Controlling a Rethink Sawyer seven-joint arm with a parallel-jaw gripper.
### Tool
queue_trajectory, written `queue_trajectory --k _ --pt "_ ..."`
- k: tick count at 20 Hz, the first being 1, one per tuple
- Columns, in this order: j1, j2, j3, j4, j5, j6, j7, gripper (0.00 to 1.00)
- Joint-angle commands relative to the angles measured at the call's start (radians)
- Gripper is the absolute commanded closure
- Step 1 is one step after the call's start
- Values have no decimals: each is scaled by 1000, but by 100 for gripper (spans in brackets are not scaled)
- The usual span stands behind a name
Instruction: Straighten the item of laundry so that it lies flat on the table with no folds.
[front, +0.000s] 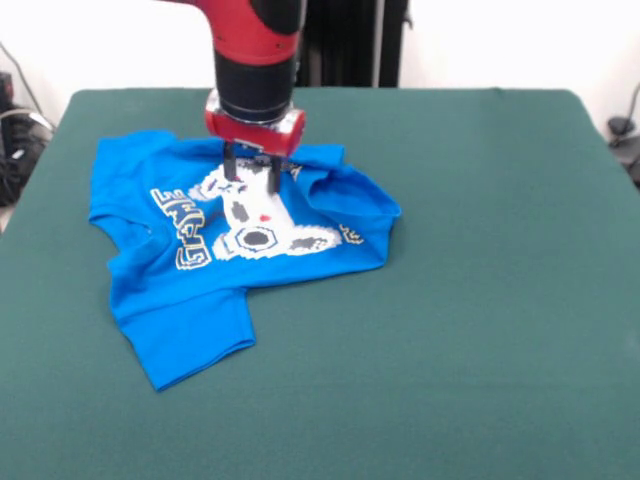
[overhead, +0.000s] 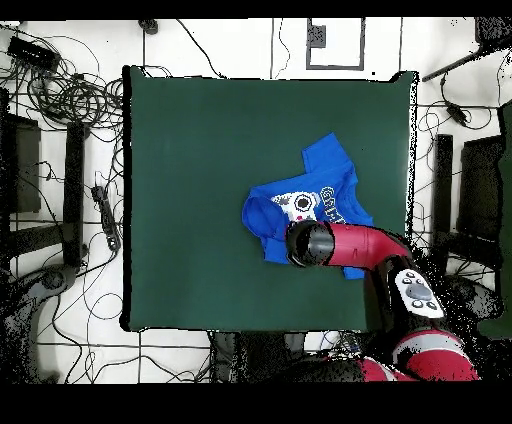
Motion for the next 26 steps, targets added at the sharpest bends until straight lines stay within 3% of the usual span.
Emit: queue_trajectory --k 1,13,26 --pt "61 34 76 19 24 -76 104 0" --pt "136 118 47 -29 64 -138 172 0" --pt "149 87 50 0 103 -118 161 0"
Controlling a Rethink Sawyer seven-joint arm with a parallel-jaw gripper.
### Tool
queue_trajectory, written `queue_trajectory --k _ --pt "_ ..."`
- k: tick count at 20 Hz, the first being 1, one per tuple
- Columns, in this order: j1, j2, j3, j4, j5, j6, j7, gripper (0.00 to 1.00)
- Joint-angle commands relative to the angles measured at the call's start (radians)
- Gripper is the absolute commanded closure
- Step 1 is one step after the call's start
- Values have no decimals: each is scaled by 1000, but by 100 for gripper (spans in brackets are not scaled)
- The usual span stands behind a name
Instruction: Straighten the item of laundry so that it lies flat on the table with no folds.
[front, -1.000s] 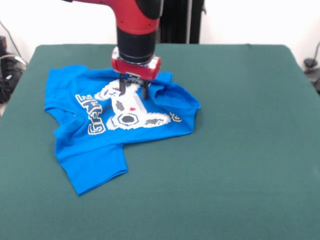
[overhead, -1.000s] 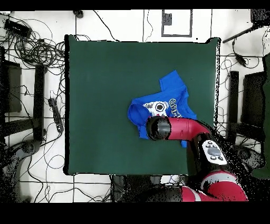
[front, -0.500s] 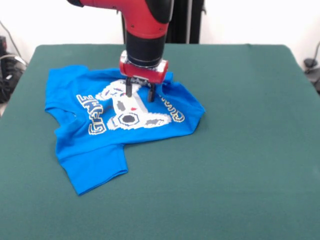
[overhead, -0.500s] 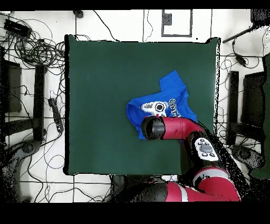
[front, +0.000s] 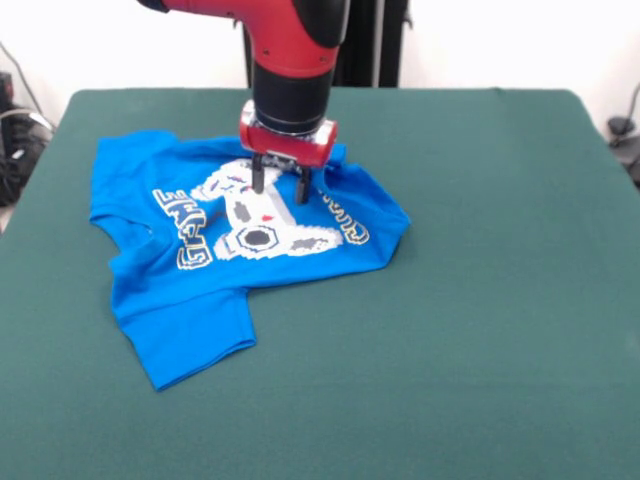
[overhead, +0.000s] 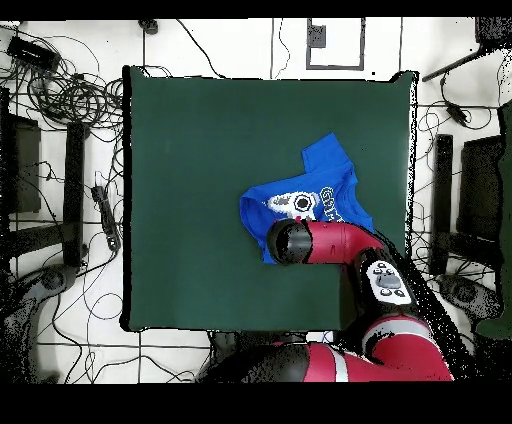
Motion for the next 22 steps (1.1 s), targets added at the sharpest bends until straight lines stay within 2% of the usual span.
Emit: queue_trajectory --k 1,22 --pt "60 46 93 18 76 -69 163 0" --pt "56 -44 119 96 139 -16 128 0"
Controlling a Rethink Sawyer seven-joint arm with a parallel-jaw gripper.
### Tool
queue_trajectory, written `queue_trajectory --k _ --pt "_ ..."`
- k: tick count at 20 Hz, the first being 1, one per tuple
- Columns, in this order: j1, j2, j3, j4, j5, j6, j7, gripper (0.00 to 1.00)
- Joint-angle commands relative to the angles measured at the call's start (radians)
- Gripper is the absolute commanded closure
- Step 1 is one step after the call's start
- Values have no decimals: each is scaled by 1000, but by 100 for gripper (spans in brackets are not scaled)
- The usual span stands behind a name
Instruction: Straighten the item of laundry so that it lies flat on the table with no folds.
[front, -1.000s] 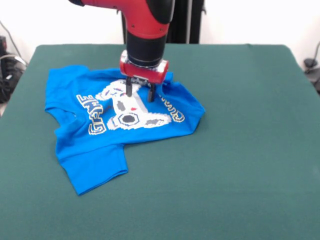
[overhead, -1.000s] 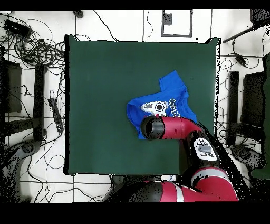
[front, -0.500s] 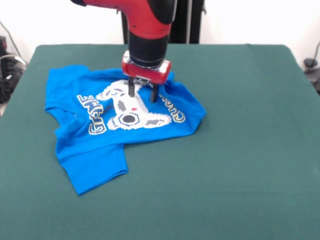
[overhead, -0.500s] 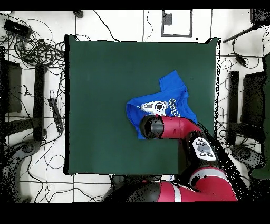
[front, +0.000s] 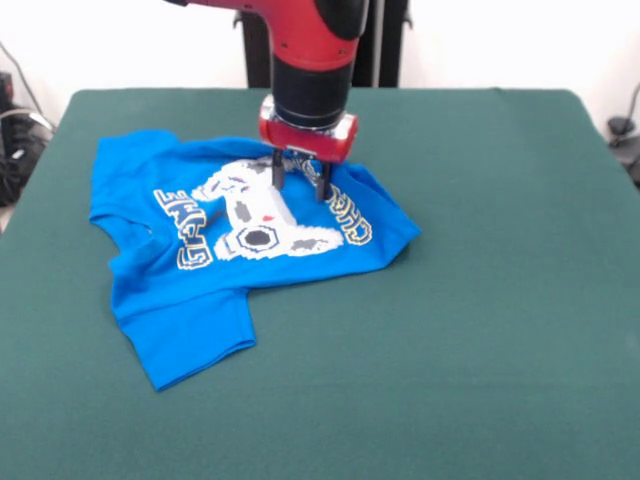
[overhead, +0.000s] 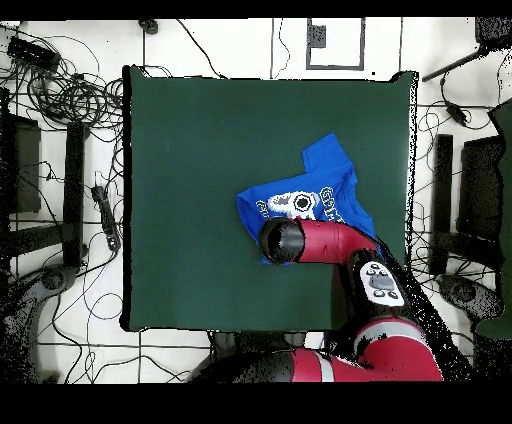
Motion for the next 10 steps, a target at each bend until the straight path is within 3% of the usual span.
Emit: queue_trajectory --k 1,10 --pt "31 -25 115 71 71 -14 127 0" --pt "53 -9 107 52 87 -17 137 0"
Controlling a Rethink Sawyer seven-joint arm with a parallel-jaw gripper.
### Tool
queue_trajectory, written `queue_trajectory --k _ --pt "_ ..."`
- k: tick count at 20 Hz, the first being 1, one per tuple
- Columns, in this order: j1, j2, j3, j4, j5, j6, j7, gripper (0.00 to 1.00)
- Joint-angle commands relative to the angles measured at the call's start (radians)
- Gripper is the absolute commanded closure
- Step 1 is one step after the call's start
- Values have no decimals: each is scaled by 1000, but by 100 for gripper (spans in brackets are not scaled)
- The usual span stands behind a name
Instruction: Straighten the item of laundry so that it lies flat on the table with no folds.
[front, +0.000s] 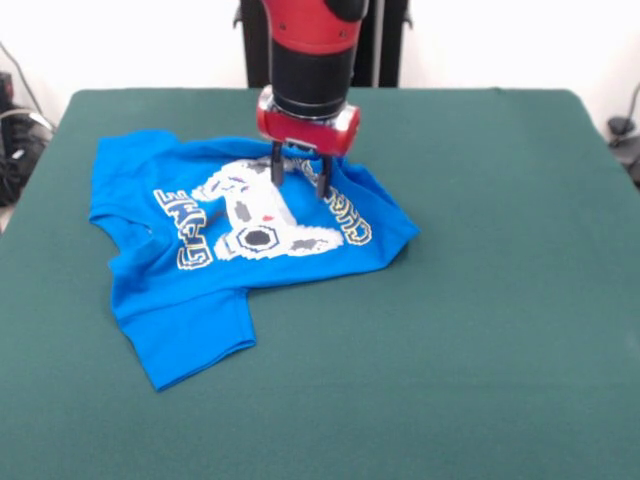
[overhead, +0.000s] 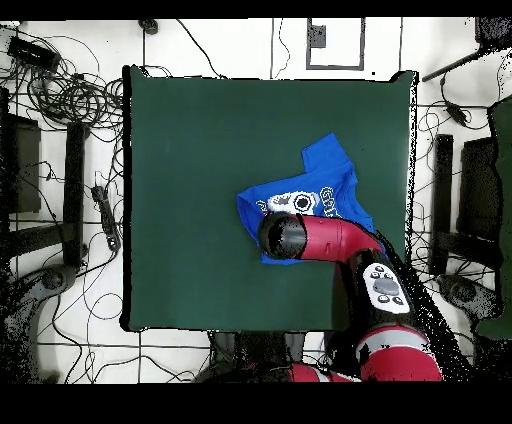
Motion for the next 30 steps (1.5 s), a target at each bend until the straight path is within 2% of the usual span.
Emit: queue_trajectory --k 1,20,30 --pt "54 39 102 47 63 -20 139 0" --pt "90 101 107 19 100 -78 162 0" --pt "139 149 93 -17 145 -115 194 0"
